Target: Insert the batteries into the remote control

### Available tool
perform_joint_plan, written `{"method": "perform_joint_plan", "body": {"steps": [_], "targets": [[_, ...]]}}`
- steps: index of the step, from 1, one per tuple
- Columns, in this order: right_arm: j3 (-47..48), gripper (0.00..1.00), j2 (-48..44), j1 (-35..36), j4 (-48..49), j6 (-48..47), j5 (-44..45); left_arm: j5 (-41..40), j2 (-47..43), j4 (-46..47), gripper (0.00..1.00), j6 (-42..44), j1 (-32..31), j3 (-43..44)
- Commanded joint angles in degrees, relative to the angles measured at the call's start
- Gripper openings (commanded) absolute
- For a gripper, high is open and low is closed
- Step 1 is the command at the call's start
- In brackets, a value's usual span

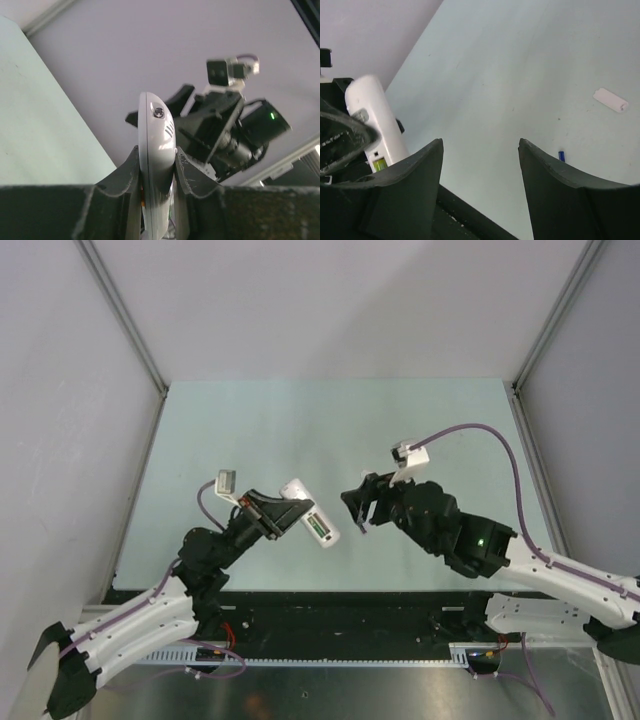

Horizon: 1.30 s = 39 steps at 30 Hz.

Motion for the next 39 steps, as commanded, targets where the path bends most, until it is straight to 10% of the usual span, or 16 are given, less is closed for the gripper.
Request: {"method": "perform_joint_plan", "body": {"steps": [1, 12, 28, 39], "targets": [[1.5, 0.67, -2.4, -7.1, -0.5, 0.8, -15.0, 9.2, 2.1, 1.5, 0.00, -1.4, 2.3, 1.4], [0.4, 0.71, 2.2, -19.2, -2.9, 1.7, -38.0, 31.6, 9.0, 1.2, 0.00, -4.8, 12.8, 3.4], [-4.6, 0.94, 6.8, -13.4, 10.9, 8.8, -51.2, 31.1, 10.2, 0.4, 0.00, -4.4, 13.2, 5.4], [-7.8, 0.78, 7.0, -12.4, 15.5, 9.8, -52.8, 29.5, 7.8, 0.4, 0.00, -5.3, 13.2, 5.9]]}}
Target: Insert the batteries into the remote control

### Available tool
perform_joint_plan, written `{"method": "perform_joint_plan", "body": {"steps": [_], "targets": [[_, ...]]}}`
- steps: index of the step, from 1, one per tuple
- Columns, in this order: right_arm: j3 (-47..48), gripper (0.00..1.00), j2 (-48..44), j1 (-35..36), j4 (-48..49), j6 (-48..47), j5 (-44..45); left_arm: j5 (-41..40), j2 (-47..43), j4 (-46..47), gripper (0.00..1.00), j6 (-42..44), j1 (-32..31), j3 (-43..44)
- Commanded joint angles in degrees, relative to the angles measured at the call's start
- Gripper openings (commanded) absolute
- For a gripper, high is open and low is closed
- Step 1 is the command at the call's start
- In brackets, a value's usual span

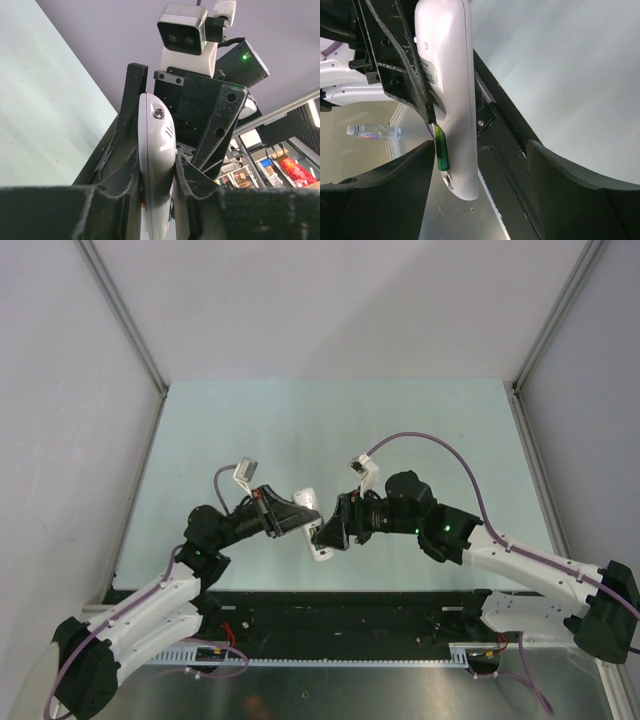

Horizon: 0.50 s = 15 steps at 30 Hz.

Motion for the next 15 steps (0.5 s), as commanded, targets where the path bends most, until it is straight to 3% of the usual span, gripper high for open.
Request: {"method": "perform_joint_plan", "body": {"steps": [1, 9, 15], "targets": [[-0.6, 0.75, -0.5, -0.2, 4.5, 0.8, -2.6, -0.5, -1.4, 2.1, 0.00, -1.4, 0.4, 2.9], [-1.5, 0.60, 0.4, -0.1, 7.6, 1.3, -4.1, -0.3, -2.5, 2.1, 0.00, -2.1, 0.4, 3.0], [-1.6, 0.38, 1.7, 0.1, 8.2, 1.5, -4.3, -0.7, -3.2, 2.1, 0.00, -2.5, 0.4, 3.1]]}}
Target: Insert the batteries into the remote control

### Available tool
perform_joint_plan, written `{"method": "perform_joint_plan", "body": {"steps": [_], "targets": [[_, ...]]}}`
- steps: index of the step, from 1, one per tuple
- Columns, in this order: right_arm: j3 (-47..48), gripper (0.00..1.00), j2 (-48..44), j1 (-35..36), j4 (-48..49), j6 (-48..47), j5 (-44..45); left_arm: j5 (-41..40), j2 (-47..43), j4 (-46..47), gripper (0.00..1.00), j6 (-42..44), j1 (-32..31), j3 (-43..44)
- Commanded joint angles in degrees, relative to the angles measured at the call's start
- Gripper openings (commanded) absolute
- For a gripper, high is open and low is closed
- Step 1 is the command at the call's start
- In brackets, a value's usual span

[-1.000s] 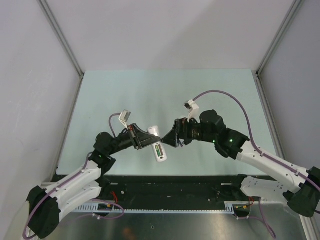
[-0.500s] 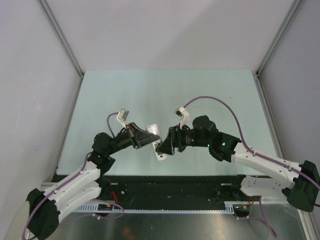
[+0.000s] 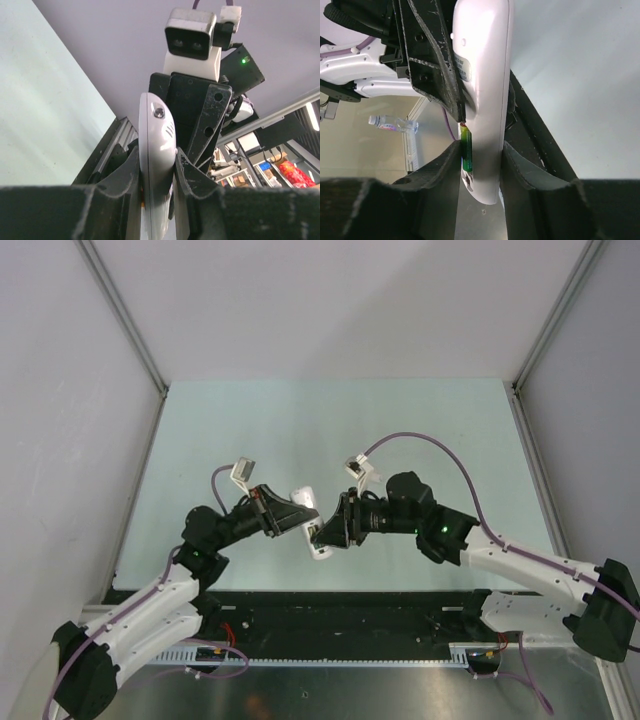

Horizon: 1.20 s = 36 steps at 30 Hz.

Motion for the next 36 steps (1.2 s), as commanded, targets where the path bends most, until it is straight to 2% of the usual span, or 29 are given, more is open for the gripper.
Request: {"method": "perform_joint_plan", "body": {"steps": [1, 2, 3, 5, 6, 9, 14, 16, 20, 22, 25, 27, 32, 36], "targets": [[-0.3, 0.37, 1.3, 0.3, 1.9, 0.1, -0.2, -0.3, -1.6, 2.6, 0.00, -1.6, 0.4, 2.8], [-0.2, 0.39, 1.4, 0.3, 2.1, 0.1, -0.3, -0.3, -1.8, 2.5, 0.00, -1.5, 0.4, 2.8], [-0.3, 0.52, 1.3, 0.3, 2.2, 0.2, -0.3, -0.4, -1.8, 2.6, 0.00, -1.5, 0.4, 2.7], [-0.2, 0.65, 0.2, 0.1, 2.3, 0.7, 0.3, -0.4, -1.7, 2.6, 0.00, -1.1, 0.4, 2.5], [-0.2, 0.75, -0.4, 0.0, 2.3, 1.2, 0.9, -0.7, -1.5, 2.6, 0.00, -0.8, 0.4, 2.3], [-0.1, 0.87, -3.0, -1.8, 2.2, 2.1, 1.1, -1.3, -0.8, 2.4, 0.00, 0.4, 0.4, 1.3], [0.2, 0.95, -7.8, -5.3, -0.9, 2.2, 2.0, -2.6, -0.1, 1.9, 0.00, 1.8, 0.4, -0.4], [0.3, 0.96, -10.7, -7.1, -4.5, 1.3, 3.3, -3.0, -0.2, 0.5, 0.00, 3.4, 0.4, -0.6], [0.4, 0.92, -12.2, -9.3, -14.1, -4.3, 13.8, -4.9, -2.9, -5.2, 0.00, 6.2, 0.5, -0.1], [0.4, 0.81, -8.6, -9.2, -20.7, -5.9, 20.4, -5.9, -4.3, -9.4, 0.00, 8.6, 0.4, 0.8], [-0.1, 0.63, -1.7, -7.5, -24.4, -7.7, 26.8, -7.3, -7.7, -15.2, 0.00, 11.8, 0.5, 1.7], [-0.6, 0.57, 1.7, -6.0, -23.8, -9.4, 28.6, -7.8, -9.8, -17.8, 0.00, 13.0, 0.5, 1.4], [-0.8, 0.56, 12.7, -4.8, -20.9, -11.9, 33.8, -8.4, -12.8, -20.7, 0.00, 14.1, 0.5, -0.3], [-0.8, 0.54, 16.8, -6.1, -17.0, -13.6, 35.7, -8.4, -15.3, -22.7, 0.00, 14.7, 0.7, -1.0]]}}
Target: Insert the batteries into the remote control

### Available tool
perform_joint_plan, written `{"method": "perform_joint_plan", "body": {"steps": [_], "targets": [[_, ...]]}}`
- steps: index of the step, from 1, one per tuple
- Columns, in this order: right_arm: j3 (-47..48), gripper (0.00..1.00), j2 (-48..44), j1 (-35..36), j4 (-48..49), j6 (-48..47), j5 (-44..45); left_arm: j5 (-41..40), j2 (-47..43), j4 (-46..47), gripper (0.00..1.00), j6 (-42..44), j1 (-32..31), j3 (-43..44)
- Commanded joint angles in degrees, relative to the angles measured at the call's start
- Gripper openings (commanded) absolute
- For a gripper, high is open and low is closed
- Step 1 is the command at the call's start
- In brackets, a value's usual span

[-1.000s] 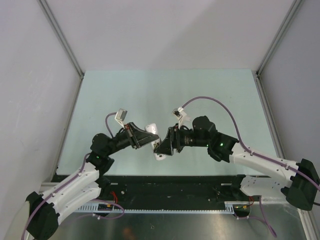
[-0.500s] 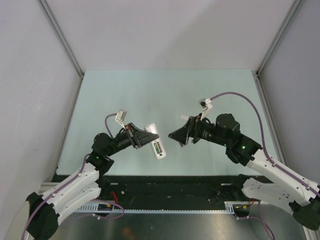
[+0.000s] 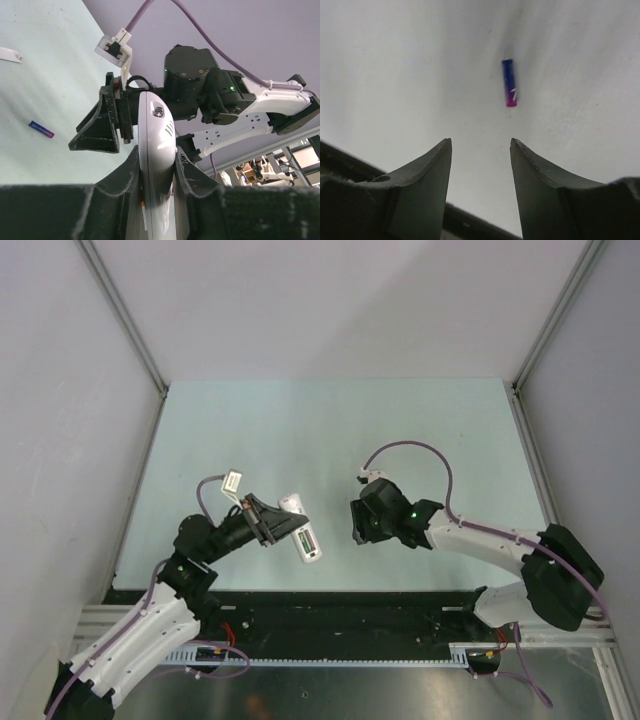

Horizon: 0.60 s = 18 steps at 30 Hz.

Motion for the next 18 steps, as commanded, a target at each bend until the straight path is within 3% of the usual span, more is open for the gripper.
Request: {"method": "perform_joint_plan", "body": {"steps": [1, 10, 18], "targets": [[0.6, 0.54, 3.1, -1.3, 5.0, -4.1, 5.6, -0.9, -3.2, -2.3, 0.00, 2.6, 0.6, -0.4], [4.7, 0.45, 12.8, -5.3, 7.8, -8.0, 3.0, -0.5, -4.5, -5.0, 0.00, 4.7, 1.0, 0.1], [7.5, 0.41, 15.7, -5.9, 6.9, -10.8, 1.4, 0.1, -4.7, -5.7, 0.00, 5.5, 1.3, 0.6]]}}
